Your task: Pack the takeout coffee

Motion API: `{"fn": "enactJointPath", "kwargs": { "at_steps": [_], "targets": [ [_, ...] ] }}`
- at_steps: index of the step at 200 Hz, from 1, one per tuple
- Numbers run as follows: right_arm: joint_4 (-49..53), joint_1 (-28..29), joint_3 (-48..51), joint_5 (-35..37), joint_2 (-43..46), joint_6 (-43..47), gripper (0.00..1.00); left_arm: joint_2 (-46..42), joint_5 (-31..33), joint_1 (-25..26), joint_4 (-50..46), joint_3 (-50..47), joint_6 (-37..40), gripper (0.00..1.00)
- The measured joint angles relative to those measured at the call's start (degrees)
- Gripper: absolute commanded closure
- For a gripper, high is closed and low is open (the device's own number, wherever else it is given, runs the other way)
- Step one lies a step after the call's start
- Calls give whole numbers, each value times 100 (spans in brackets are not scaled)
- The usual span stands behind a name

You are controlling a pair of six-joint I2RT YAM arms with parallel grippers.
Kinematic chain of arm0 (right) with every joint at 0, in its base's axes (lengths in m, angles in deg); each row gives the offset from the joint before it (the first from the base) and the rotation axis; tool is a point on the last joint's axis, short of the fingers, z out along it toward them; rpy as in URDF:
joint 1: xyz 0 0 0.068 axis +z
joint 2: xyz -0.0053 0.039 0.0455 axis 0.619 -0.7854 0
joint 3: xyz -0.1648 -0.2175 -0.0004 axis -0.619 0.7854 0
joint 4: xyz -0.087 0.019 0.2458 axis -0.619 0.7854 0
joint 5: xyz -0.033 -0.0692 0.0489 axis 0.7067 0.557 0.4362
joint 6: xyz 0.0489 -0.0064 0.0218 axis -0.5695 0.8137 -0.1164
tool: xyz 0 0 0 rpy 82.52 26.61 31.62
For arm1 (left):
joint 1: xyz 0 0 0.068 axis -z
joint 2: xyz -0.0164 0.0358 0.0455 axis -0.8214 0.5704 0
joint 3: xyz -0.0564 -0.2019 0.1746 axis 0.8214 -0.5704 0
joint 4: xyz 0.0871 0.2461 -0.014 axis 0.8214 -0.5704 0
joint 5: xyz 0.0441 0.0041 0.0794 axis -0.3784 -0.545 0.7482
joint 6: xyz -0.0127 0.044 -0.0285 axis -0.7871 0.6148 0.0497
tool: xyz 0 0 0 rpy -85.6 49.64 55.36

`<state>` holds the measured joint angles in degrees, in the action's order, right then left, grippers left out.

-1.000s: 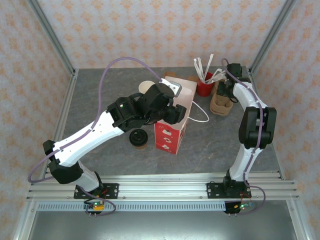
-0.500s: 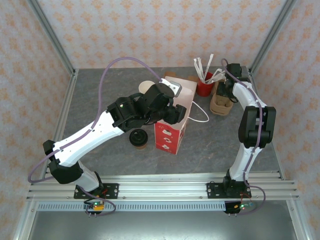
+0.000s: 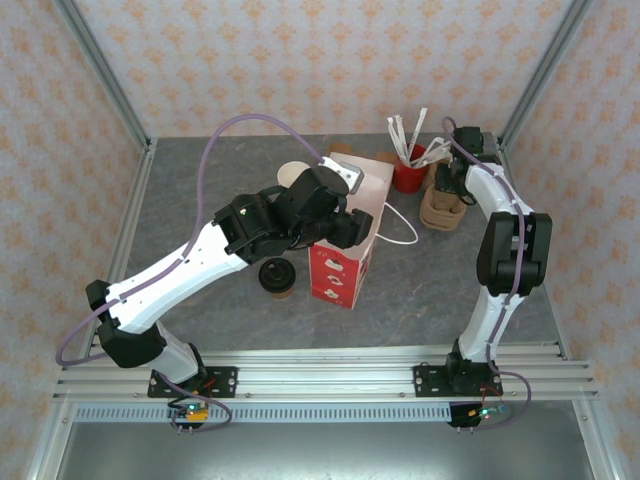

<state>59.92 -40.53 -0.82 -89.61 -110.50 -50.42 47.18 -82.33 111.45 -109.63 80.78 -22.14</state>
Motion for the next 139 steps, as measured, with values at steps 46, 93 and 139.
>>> {"fn": "enactJointPath", "kwargs": {
  "at_steps": [46,93,139],
  "targets": [
    [96,0,-7,28,144,-74,70,0,0,0,9,-44,0,35],
    [245,0,-7,203,704,-260,70,0,0,0,17,-70,0,35],
    [402,-13,11,295,1036,-494,70,-2,4,-4,20,-74,0,35]
  ]
}}
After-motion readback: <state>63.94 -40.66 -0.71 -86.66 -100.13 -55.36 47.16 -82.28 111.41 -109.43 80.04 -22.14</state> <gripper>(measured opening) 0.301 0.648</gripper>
